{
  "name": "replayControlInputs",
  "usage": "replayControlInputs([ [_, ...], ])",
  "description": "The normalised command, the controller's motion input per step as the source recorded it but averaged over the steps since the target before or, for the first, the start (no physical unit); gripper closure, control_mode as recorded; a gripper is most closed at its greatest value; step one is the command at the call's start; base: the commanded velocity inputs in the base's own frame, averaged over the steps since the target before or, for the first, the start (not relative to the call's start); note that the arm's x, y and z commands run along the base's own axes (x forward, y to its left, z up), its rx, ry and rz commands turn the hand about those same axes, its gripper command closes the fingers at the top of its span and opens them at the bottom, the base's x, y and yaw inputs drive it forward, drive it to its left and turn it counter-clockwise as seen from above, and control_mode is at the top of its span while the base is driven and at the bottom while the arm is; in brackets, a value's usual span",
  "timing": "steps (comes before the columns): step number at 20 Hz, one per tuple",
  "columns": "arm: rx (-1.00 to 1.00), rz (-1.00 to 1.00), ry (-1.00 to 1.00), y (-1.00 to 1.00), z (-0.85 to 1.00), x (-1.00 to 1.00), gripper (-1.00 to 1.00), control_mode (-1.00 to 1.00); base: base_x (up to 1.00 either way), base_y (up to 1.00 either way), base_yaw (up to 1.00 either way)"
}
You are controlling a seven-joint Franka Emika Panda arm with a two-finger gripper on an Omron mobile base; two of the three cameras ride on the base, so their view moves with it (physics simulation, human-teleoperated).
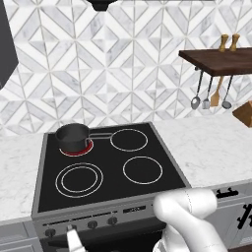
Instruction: Turn off the rear left burner of the stove.
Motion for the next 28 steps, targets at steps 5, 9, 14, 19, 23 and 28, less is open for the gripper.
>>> replayControlInputs([
  [5,0.16,0.0,0.0,0.0,-0.11,0.19,-1.0,-1.0,0.0,0.0,0.0],
  [9,0.15,0.0,0.03,0.0,-0.09,0.33,-1.0,-1.0,0.0,0.0,0.0],
  [14,0.14,0.0,0.01,0.0,-0.05,0.32,-1.0,-1.0,0.0,0.0,0.0],
  [19,0.1,0.0,0.0,0.0,-0.06,0.39,1.0,-1.0,0.0,0.0,0.0],
  [23,0.06,0.0,0.0,0.0,-0.05,0.13,1.0,-1.0,0.0,0.0,0.0],
  [28,0.02,0.0,0.0,0.0,0.0,0.0,1.0,-1.0,0.0,0.0,0.0],
])
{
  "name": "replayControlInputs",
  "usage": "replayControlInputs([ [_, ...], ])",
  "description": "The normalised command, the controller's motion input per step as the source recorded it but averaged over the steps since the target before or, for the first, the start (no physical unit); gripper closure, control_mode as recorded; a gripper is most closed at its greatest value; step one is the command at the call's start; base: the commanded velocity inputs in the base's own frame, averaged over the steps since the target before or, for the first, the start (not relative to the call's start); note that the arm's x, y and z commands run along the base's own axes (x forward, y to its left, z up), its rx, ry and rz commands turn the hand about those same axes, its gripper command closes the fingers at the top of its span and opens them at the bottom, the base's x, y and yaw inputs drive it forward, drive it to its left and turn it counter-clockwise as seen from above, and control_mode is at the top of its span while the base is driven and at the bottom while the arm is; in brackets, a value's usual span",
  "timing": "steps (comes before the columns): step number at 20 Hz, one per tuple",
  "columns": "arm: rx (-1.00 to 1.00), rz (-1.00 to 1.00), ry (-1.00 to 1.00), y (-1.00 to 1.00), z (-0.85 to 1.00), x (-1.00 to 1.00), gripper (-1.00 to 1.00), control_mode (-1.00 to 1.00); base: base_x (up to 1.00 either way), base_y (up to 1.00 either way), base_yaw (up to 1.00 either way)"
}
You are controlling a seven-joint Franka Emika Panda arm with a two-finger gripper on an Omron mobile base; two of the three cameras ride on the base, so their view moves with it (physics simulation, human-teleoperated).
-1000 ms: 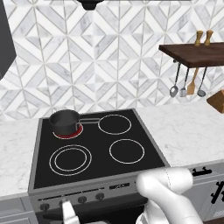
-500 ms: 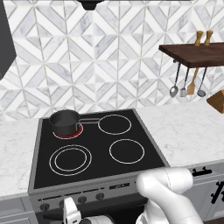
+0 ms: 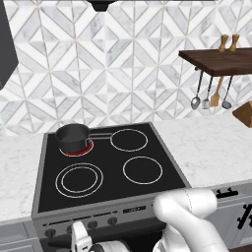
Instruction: Turn off the rear left burner of the stove.
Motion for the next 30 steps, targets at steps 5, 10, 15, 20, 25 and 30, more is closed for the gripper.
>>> replayControlInputs([
  [5,0.26,0.0,-0.09,0.0,0.0,0.0,1.0,-1.0,0.0,0.0,0.0],
  [10,0.4,-0.01,-0.05,0.0,0.0,0.0,1.0,-1.0,0.0,0.0,0.0],
  [15,0.46,0.0,0.0,0.0,0.04,0.02,1.0,-1.0,0.0,0.0,0.0],
  [20,0.48,-0.02,0.0,0.0,0.0,0.0,1.0,-1.0,0.0,0.0,0.0],
  [25,0.49,-0.07,0.0,0.06,0.04,0.0,1.0,-1.0,0.0,0.0,0.0],
  [30,0.43,-0.11,0.01,0.15,0.21,0.04,1.0,-1.0,0.0,0.0,0.0],
])
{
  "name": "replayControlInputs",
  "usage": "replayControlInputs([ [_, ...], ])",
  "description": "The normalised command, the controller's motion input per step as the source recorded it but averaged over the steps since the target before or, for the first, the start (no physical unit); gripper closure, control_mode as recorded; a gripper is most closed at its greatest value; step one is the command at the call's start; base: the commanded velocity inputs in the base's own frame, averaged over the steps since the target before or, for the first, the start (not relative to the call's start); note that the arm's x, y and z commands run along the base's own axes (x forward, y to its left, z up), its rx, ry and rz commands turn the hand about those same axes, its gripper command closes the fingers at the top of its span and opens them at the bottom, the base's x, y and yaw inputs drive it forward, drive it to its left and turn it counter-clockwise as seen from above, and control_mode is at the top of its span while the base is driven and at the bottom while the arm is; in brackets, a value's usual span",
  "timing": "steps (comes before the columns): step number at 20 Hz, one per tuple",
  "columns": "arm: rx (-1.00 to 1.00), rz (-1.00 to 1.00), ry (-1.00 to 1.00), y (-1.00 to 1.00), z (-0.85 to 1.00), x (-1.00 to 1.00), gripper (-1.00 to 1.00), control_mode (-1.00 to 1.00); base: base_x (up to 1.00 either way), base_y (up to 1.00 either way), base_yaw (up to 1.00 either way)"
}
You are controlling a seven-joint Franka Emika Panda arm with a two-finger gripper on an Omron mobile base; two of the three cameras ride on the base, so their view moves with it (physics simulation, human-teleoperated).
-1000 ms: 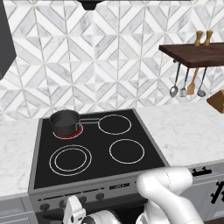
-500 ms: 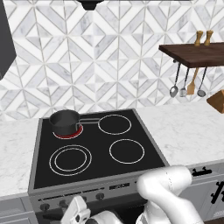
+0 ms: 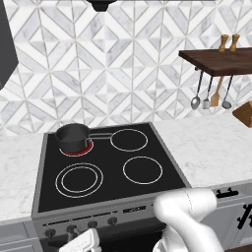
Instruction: Turn off the rear left burner of the stove.
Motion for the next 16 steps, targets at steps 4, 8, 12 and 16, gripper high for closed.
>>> replayControlInputs([
  [4,0.39,-0.09,0.05,0.07,0.37,0.14,1.0,-1.0,0.0,0.0,0.0],
  [8,0.37,-0.07,0.09,0.0,0.45,0.26,1.0,-1.0,0.0,0.0,0.0],
  [12,0.34,-0.04,0.16,0.0,0.54,0.35,1.0,-1.0,0.0,0.0,0.0],
  [16,0.34,-0.02,0.18,0.0,0.52,0.34,1.0,-1.0,0.0,0.0,0.0],
])
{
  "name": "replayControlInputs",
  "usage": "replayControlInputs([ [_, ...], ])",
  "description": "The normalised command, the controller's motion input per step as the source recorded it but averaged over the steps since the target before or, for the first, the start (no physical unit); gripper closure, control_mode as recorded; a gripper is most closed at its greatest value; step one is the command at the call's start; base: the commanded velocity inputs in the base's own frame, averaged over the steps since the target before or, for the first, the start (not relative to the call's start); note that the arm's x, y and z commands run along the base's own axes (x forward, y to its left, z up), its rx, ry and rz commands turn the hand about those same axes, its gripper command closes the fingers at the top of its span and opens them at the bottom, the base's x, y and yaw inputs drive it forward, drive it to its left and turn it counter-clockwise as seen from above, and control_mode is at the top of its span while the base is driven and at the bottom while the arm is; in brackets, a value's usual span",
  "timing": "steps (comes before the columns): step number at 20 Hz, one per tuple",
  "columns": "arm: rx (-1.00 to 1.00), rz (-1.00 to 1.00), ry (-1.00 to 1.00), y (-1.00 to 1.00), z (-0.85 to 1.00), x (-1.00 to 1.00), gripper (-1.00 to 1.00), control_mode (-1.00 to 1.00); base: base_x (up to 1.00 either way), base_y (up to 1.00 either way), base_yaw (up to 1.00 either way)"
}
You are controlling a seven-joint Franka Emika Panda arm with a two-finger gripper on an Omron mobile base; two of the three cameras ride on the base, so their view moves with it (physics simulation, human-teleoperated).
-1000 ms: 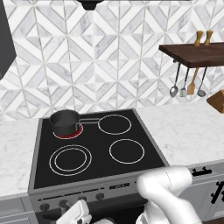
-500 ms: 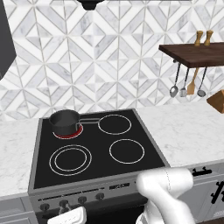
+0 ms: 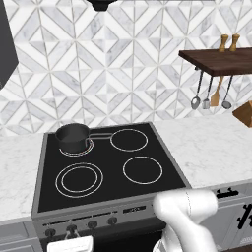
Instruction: Turn off the rear left burner of the stove.
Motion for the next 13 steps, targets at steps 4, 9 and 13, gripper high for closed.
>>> replayControlInputs([
  [4,0.34,-0.02,0.17,0.0,0.53,0.31,1.0,-1.0,0.0,0.0,0.0],
  [9,0.34,-0.03,0.17,0.0,0.49,0.28,1.0,-1.0,0.0,0.0,0.0],
  [13,0.34,-0.04,0.17,0.0,0.45,0.24,1.0,-1.0,0.0,0.0,0.0],
])
